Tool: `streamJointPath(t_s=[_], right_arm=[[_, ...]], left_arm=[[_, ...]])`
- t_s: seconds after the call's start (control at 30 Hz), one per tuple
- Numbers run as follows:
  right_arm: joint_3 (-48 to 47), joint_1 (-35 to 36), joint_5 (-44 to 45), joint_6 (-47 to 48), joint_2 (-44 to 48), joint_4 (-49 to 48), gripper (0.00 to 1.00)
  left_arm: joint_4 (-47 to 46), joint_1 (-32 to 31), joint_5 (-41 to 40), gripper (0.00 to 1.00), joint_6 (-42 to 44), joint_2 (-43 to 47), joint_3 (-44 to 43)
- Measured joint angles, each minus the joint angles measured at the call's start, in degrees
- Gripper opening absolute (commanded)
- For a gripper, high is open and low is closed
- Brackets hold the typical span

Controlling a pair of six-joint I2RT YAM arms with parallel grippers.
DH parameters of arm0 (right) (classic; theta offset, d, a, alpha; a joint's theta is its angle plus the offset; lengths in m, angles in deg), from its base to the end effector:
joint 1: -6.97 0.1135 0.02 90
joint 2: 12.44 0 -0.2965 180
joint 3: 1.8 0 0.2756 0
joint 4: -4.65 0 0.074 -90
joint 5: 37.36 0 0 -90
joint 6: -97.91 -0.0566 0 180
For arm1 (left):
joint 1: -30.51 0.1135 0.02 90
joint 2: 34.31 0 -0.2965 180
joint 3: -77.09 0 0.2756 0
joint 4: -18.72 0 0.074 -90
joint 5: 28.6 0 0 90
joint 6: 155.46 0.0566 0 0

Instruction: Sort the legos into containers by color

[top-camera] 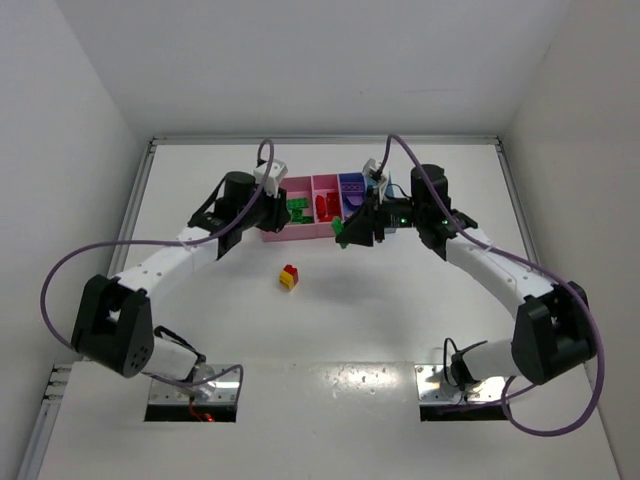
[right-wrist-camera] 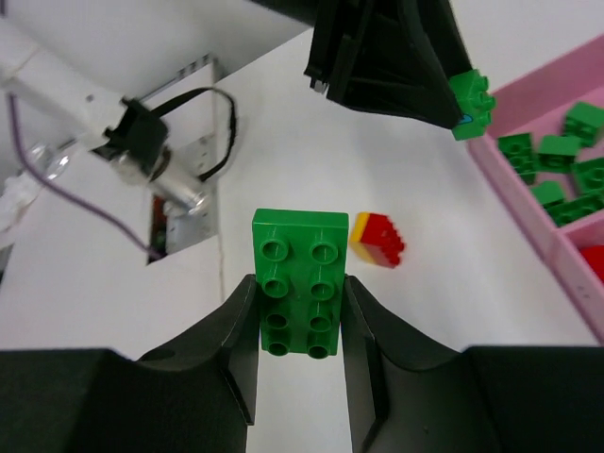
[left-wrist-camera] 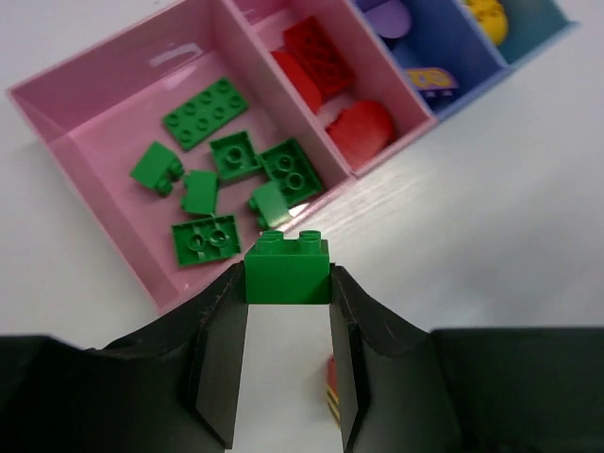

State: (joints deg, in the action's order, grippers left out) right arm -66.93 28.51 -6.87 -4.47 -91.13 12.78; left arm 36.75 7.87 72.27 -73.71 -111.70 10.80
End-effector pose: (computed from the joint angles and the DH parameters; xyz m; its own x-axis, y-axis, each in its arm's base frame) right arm 0.2846 0.1648 0.3017 -0.5354 -0.0944 -0.8393 -0.8357 0.2029 0.5103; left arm 0.3087 -0.1403 0.2867 -0.5207 0.0645 -0.8513 0.4601 0.8611 -0.2162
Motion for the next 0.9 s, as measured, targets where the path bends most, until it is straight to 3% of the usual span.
streamJointPath(t_s=[0.1,0.13,0.3,0.6,0.9], right_arm=[[-0.4,0.1,4.6,-1.5,-1.5,-2.4,0.00],[-0.9,0.1,6.2,-1.9,-2.4,-3.1,0.00],[-5.3,0.2,13.3,-4.1,-8.4,-7.4,0.00],[-24.7,3.3,18.9,-6.0,-27.4,-9.7,0.00],[-46.5,7.7,20.6,-5.2,-50.3,-2.1,0.51]], left_arm=[[-1.8,0.5,-3.1,0.42,-0.5,-5.2,-2.5],[-2.3,0.9,-3.8,0.56,-0.9,-6.8,-3.3],[-3.9,3.3,-4.2,0.77,-2.3,-13.0,-8.0],[-5.1,11.4,2.6,0.80,-5.1,-10.0,-11.8],[4.9,14.7,11.8,0.79,2.8,5.6,-11.7]])
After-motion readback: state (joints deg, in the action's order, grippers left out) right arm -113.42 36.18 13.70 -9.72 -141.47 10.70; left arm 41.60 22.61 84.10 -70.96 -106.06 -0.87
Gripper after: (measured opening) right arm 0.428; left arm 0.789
